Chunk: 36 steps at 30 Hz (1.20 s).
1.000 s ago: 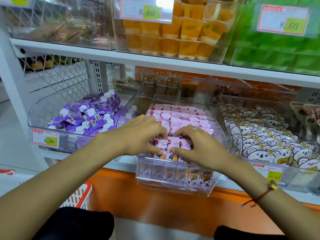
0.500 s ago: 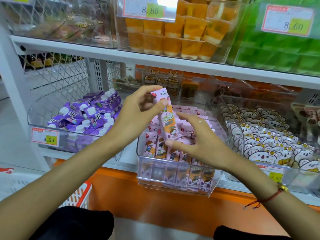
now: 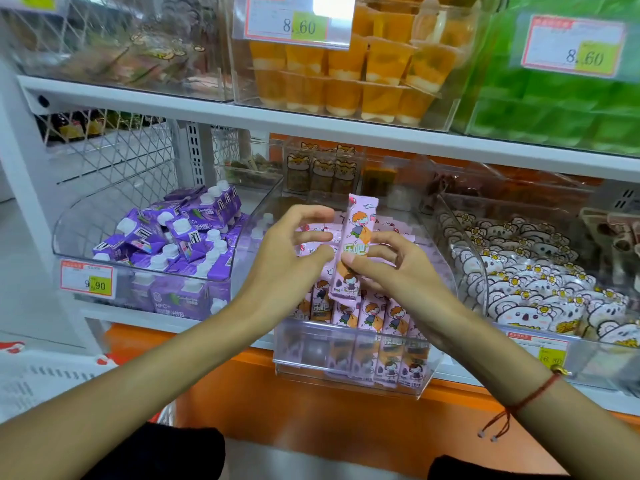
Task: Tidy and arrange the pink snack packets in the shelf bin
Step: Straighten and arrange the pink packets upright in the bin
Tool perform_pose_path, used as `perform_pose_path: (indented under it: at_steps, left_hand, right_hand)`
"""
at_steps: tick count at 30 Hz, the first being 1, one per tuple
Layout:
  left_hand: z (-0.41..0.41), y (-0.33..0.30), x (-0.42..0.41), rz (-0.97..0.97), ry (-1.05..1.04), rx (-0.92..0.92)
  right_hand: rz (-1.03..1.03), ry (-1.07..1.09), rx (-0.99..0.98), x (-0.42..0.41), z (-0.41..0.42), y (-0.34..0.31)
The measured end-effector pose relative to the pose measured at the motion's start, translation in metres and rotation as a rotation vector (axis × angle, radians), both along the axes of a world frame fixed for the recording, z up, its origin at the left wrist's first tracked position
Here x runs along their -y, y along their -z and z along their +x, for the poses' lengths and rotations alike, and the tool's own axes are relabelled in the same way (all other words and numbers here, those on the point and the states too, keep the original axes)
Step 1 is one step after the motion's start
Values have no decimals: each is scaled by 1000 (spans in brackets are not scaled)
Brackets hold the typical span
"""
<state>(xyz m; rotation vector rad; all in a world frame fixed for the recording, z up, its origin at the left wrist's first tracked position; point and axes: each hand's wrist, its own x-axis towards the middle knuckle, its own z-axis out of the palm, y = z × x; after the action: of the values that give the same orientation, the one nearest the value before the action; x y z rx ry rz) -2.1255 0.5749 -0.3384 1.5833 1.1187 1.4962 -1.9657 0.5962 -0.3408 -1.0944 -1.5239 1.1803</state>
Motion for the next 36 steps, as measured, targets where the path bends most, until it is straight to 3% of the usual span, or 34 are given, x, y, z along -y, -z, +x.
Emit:
perform_pose_path:
  at_steps: [4,10,18,22,31,36]
  left_hand:
    - [5,4,3,12,67,-47]
    - [6,7,3,131,-15,-204]
    - [5,13,-1,90,59,-258]
    - [4,14,-3,151,-74,-323]
    - [4,12,0,197,-144,-335]
    - [1,8,-1,147,-27,-271]
  right_hand:
    - [-17,28,-30,4,-1,-3]
    - [-64,0,-147,5,-3,-6]
    - [-74,-31,-249,2,5,-9]
    - [-44,46,-255,4,3,-10]
    - [39,93,-181,9,-1,-11]
    - [88,90,-133,7,4,-17]
